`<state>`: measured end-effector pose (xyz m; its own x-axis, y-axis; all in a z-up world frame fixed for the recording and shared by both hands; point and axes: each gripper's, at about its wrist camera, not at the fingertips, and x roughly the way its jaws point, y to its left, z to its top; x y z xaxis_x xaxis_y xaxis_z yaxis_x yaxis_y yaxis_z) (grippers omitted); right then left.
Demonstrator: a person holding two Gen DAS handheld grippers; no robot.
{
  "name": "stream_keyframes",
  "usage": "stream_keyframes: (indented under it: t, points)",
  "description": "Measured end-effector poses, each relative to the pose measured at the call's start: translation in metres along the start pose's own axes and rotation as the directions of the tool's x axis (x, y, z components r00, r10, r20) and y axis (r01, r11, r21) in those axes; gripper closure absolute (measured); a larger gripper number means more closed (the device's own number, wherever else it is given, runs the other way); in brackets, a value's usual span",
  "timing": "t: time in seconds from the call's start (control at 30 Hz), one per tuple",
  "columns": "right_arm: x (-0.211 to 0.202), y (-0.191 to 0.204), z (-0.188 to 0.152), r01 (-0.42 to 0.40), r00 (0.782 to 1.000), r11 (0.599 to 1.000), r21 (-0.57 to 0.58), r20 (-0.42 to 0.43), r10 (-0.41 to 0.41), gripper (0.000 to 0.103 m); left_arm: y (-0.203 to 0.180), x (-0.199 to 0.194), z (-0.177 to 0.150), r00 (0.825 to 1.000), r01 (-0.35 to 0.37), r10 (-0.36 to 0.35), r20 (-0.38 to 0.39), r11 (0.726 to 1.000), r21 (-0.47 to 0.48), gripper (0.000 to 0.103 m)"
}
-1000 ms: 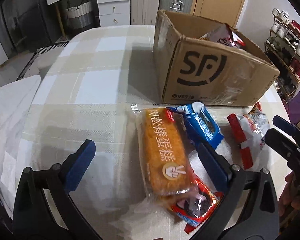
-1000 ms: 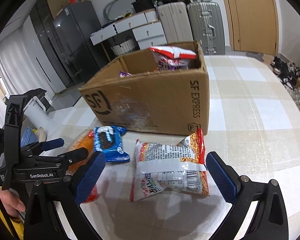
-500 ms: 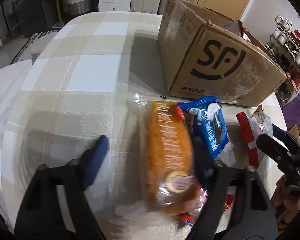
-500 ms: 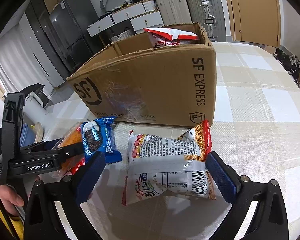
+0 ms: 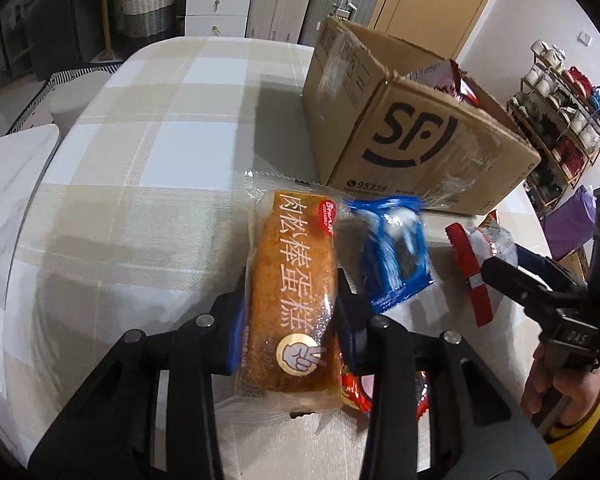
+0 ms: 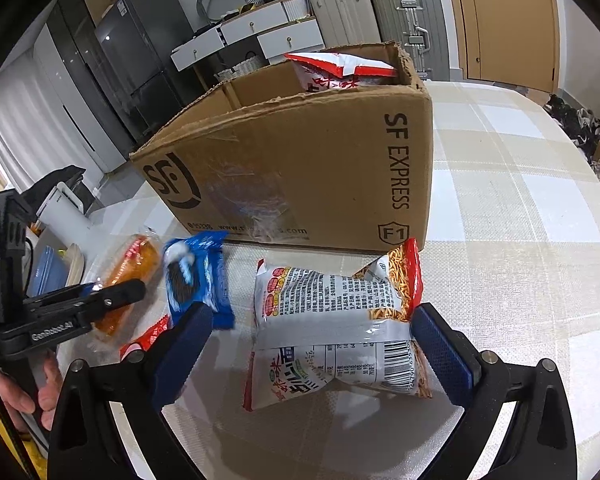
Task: Organize snacks
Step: 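Grasp the orange cake bun with the left tool while the right tool grasps a white chip bag, then lift the cake bun with the left tool while the right tool carries the chip bag over the box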
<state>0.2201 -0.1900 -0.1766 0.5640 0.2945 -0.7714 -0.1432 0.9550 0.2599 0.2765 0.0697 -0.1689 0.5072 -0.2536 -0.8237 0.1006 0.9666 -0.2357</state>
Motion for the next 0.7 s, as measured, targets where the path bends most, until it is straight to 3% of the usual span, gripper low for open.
stream_keyframes:
  t: [0.2,0.27,0.3,0.37,0.53,0.7]
  points:
    - [0.009,0.006,-0.002,0.074,0.997,0.996,-0.046,-0.031,-0.076,0.004,0.005,-0.018,-0.007,1.0,0.013,-0.013,0.019,1.0,-0.013,0.07]
    - [0.013,0.008,-0.003,0.1,0.994,0.993,-0.063,-0.039,-0.103,0.009,0.004,-0.026,-0.01,0.999,0.016,-0.016,0.029,1.0,-0.012,0.07]
    - [0.016,0.008,-0.003,0.108,0.993,0.992,-0.069,-0.043,-0.111,0.018,0.004,-0.029,-0.011,0.999,0.016,-0.016,0.03,1.0,-0.013,0.07]
    - [0.017,0.01,-0.003,0.117,0.992,0.989,-0.092,-0.045,-0.121,0.021,0.004,-0.035,-0.014,0.999,0.022,-0.021,0.034,1.0,-0.016,0.07]
    - [0.012,0.006,-0.005,0.076,0.996,0.994,-0.076,-0.032,-0.078,0.033,0.005,-0.051,-0.022,0.998,0.028,-0.027,0.053,0.999,-0.026,0.07]
    - [-0.005,-0.002,-0.009,-0.015,1.0,1.0,-0.005,-0.014,0.015,0.036,0.001,-0.066,-0.032,0.997,0.032,-0.031,0.075,0.999,-0.022,0.07]
